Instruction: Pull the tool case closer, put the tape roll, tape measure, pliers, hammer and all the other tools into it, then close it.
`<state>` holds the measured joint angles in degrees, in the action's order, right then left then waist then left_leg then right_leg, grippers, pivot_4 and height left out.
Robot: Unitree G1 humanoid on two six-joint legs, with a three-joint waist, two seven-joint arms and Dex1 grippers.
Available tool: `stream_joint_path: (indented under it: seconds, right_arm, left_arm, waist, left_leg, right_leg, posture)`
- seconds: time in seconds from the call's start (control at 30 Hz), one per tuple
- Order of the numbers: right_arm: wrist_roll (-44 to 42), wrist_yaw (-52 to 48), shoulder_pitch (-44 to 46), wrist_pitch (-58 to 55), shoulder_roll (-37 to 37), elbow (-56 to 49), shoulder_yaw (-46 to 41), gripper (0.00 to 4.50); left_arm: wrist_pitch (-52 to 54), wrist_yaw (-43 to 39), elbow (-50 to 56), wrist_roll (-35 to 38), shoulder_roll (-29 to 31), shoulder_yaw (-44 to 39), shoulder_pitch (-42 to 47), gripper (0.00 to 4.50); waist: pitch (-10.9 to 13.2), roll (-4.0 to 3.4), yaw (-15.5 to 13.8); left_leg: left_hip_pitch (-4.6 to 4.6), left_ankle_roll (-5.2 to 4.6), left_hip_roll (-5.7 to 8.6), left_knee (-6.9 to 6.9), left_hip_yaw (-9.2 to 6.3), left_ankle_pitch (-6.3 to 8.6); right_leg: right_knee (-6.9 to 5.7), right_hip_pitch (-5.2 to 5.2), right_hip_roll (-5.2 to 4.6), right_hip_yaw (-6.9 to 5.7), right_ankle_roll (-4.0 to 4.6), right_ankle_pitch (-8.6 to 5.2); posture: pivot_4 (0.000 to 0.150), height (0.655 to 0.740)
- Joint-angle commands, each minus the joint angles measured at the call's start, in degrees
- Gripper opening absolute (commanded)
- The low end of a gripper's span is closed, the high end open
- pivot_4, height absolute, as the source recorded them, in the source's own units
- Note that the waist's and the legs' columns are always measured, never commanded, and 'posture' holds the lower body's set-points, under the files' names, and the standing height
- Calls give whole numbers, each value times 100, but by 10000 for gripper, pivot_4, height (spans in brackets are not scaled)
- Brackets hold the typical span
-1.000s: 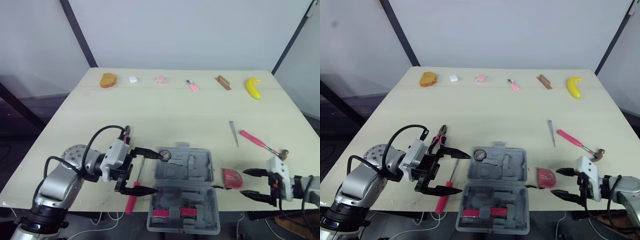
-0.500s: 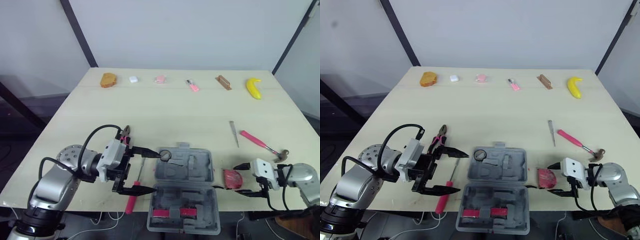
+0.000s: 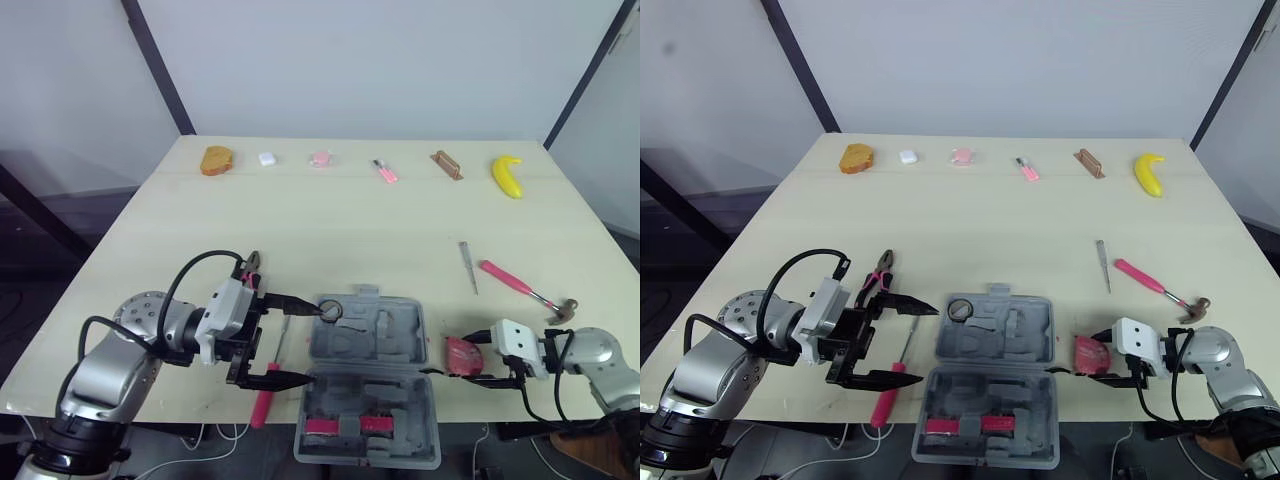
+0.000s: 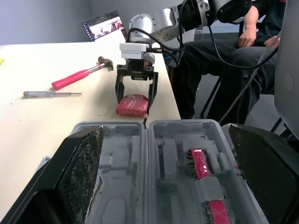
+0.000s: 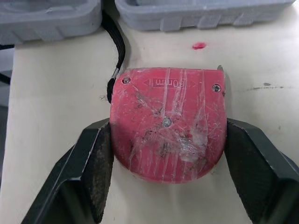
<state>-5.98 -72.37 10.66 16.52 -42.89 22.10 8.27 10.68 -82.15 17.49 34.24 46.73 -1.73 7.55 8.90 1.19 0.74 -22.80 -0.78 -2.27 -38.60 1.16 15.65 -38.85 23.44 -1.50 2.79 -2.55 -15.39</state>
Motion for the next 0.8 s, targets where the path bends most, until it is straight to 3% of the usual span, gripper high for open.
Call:
stream_joint_path:
  seconds: [0.03, 0.2, 0.4, 0.63, 0.8]
  right_arm:
    - [-129, 20, -137, -200, -185, -444, -167, 29087]
    - [-362, -135, -344, -838, -589, -1182, -310, 29087]
    - [-936, -332, -343, -2524, -1339, -2583, -571, 29087]
    - [-1079, -270, 539, -4177, -1705, -3815, -301, 29087]
    - [-569, -235, 1566, -5191, -1694, -4238, 632, 29087]
  left_arm:
    - [-104, -2, 85, 21, -18, -56, -6, 45000]
    - [-72, 67, 125, 68, -47, -109, -74, 45000]
    - [-50, 238, 180, 115, -75, -236, -221, 45000]
    - [-169, 530, 104, 95, -203, -476, -433, 45000]
    - [-198, 855, 141, 153, -399, -640, -565, 45000]
  waist:
    - [0, 0, 0]
    - [3, -7, -4]
    - [8, -16, 4]
    - [9, -16, 4]
    - [9, -15, 1]
  left_leg:
    - [0, 0, 0, 0, 0, 0]
    - [0, 0, 0, -1, -2, 0]
    - [1, 0, 0, -1, -5, 0]
    - [0, 0, -2, -1, -10, 0]
    - [-3, 0, -1, -2, -11, 0]
  right_leg:
    - [0, 0, 0, 0, 0, 0]
    - [-1, 0, 0, 2, 0, 0]
    - [-2, 1, 0, 5, 0, 0]
    - [0, 1, 1, 1, -1, 0]
    - [1, 2, -4, -1, -1, 0]
  posture:
    - [1500, 7400]
    - [1500, 7400]
    - [1500, 7400]
    - [1500, 7400]
    - [1500, 7400]
